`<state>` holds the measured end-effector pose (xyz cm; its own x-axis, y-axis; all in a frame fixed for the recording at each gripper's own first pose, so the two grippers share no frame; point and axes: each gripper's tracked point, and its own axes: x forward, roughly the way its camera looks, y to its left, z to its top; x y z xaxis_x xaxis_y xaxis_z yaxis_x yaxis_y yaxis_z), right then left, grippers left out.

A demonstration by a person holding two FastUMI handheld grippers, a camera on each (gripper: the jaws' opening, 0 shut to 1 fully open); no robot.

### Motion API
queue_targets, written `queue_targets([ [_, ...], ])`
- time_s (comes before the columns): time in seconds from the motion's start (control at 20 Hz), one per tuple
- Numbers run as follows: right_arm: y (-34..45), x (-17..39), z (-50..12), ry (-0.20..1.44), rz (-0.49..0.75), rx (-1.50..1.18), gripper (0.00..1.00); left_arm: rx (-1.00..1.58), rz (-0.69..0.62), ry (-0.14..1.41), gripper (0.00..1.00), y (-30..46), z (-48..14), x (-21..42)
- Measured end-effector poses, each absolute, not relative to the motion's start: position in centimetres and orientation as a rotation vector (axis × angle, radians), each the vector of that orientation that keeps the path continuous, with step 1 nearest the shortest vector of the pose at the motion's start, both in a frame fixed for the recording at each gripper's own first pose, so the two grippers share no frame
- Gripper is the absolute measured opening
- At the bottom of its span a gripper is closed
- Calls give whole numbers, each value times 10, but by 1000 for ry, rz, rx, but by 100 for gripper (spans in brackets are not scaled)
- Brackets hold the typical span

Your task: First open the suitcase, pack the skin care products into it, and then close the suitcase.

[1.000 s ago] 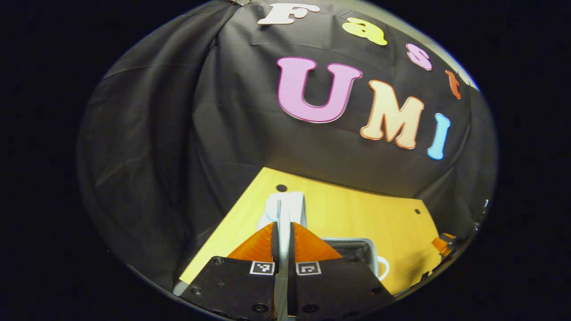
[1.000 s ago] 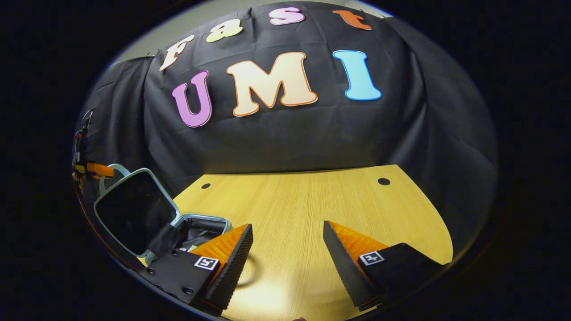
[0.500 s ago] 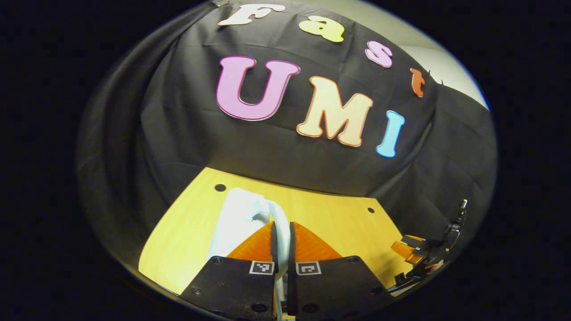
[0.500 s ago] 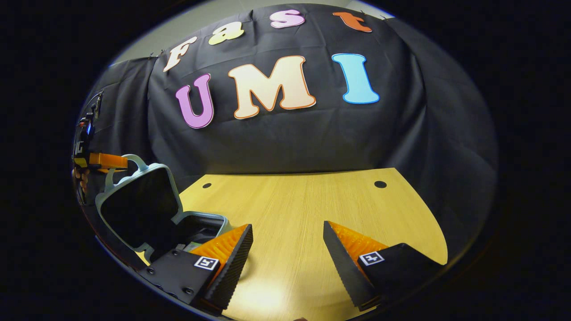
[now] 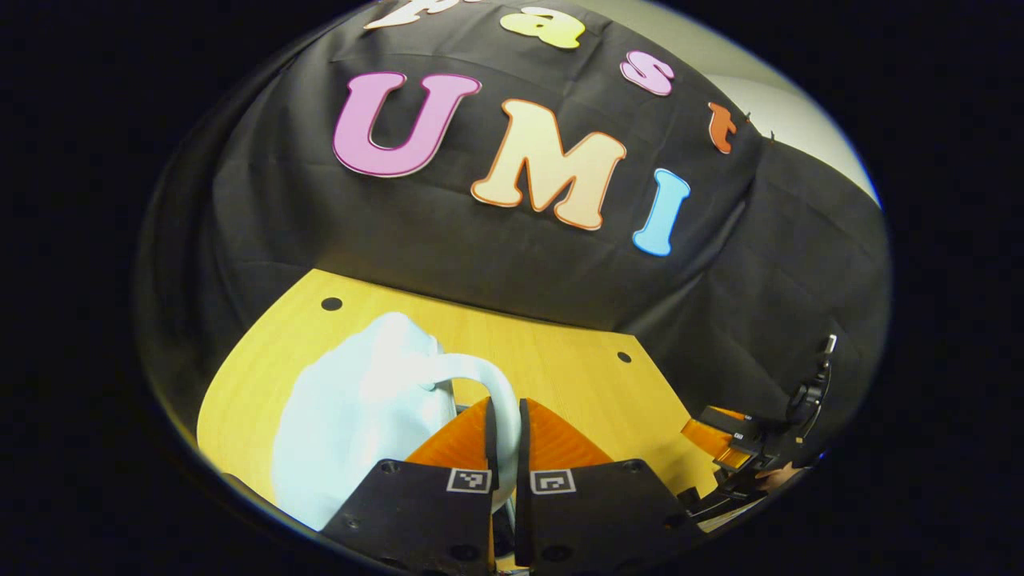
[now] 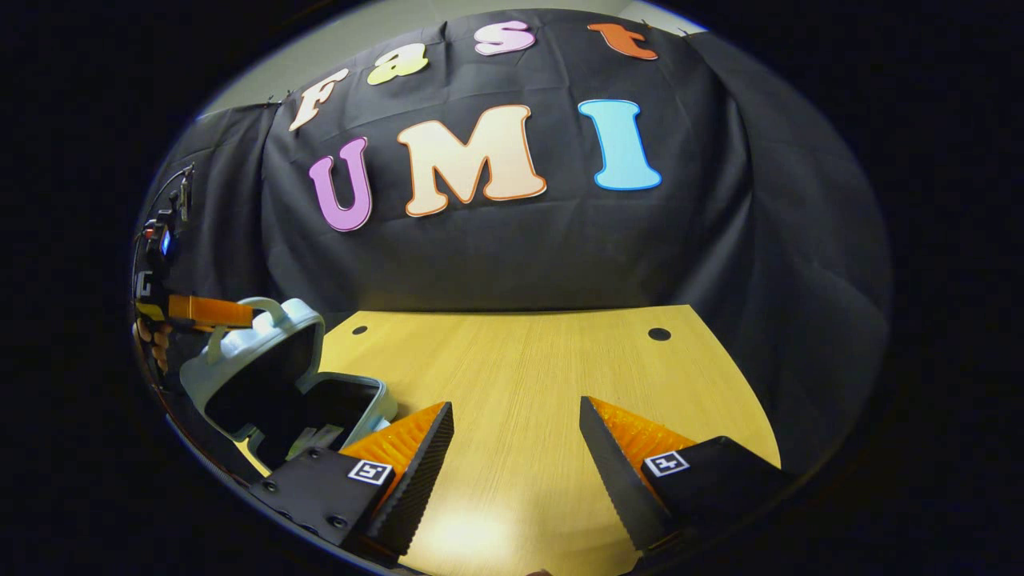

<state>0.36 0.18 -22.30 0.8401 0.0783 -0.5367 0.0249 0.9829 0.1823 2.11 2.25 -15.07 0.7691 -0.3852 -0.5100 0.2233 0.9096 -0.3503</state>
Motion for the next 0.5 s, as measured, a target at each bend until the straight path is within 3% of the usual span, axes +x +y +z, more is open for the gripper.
queue_targets([
  [0.2, -13, -4, -215, 558, 48, 174, 98, -248, -333, 638, 5, -6, -174, 11],
  [0.4, -19, -9, -201, 533, 96, 192, 98, -204, -239, 572, 19, -18, -174, 10],
  [0.45, -20, -9, -196, 525, 111, 192, 98, -199, -226, 552, 39, -24, -170, 7],
  [0.5, -19, -10, -189, 512, 126, 188, 98, -190, -214, 527, 49, -28, -165, 5],
])
